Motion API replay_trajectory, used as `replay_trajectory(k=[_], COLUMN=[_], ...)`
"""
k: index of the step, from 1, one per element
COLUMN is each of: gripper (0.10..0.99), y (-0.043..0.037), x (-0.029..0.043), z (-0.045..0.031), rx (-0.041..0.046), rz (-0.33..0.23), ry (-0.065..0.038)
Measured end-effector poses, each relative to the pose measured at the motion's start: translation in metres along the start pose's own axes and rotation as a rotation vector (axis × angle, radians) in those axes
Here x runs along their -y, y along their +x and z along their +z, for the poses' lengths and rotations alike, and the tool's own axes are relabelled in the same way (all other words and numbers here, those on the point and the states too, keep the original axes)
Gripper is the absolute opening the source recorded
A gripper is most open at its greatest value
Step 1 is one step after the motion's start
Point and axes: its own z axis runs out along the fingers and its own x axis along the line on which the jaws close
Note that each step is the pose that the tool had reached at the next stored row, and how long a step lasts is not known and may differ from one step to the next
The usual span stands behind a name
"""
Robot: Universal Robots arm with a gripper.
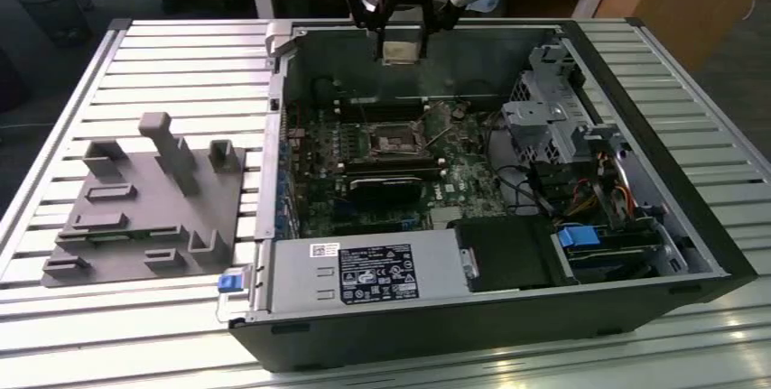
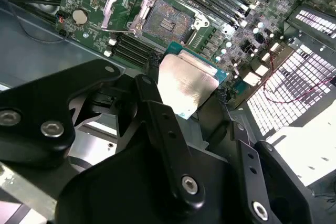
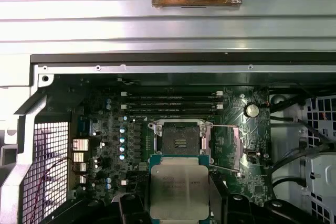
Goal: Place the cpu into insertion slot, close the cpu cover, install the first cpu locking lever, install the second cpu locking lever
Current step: 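Place the cpu into insertion slot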
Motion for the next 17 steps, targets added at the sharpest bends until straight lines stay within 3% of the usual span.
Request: replay_trajectory(k=[17], gripper=[0.541], y=[0.0], x=[0.0], z=[0.0001], rx=[0.0062], rz=[0.07], ry=[-0.001])
